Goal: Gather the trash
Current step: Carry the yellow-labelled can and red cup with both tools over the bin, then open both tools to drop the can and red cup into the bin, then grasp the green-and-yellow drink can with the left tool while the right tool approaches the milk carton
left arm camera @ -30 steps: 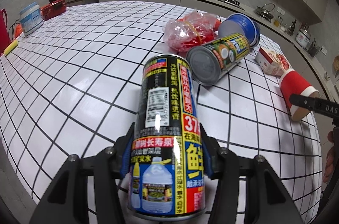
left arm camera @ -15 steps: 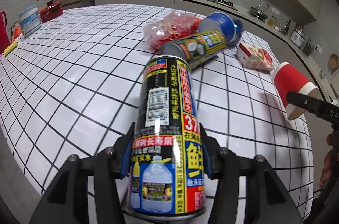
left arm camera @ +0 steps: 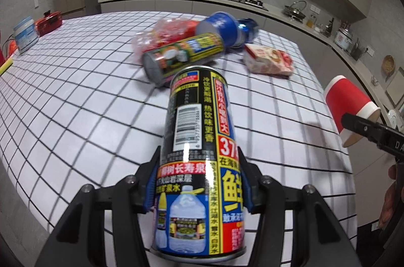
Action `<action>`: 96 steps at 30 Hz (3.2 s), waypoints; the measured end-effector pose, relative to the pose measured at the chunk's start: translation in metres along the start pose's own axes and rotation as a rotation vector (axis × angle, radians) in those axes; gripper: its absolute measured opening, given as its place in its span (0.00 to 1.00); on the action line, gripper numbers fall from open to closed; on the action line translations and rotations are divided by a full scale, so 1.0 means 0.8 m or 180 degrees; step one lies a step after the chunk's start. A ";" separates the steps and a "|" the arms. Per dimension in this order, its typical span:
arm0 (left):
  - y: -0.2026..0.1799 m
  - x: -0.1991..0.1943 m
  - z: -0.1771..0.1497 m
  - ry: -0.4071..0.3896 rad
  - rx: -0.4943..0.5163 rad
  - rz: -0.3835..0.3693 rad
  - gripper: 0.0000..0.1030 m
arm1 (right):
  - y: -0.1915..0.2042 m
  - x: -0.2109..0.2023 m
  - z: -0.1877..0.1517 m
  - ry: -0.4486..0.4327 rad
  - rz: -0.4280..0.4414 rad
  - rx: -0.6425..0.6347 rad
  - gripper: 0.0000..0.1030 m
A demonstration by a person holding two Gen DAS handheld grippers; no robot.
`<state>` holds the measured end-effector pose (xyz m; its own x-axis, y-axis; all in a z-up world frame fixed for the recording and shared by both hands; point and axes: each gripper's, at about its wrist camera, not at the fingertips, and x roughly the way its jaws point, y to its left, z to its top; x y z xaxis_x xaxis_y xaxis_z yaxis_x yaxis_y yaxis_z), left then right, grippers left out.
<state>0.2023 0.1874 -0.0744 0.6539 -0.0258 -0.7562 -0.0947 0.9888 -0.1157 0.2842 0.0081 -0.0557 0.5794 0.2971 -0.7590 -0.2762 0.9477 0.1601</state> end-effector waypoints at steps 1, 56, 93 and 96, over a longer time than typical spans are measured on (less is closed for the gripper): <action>-0.007 0.000 0.000 -0.0004 0.0015 -0.0022 0.52 | -0.008 -0.006 -0.002 -0.0020 -0.0019 0.0016 0.64; -0.441 0.112 -0.143 0.0869 0.0540 -0.0792 0.52 | -0.367 0.012 -0.249 0.0693 -0.0172 -0.0736 0.66; -0.382 -0.037 -0.081 -0.0067 0.0586 0.0110 1.00 | -0.376 -0.083 -0.166 0.0355 -0.0216 0.0117 1.00; -0.358 -0.050 -0.076 -0.0128 0.0484 0.0201 1.00 | -0.363 -0.090 -0.144 0.0241 -0.0154 0.0144 1.00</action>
<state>0.1579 -0.1039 -0.0501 0.6801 0.0400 -0.7320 -0.0239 0.9992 0.0325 0.2347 -0.3019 -0.1202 0.5312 0.2428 -0.8117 -0.2133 0.9655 0.1492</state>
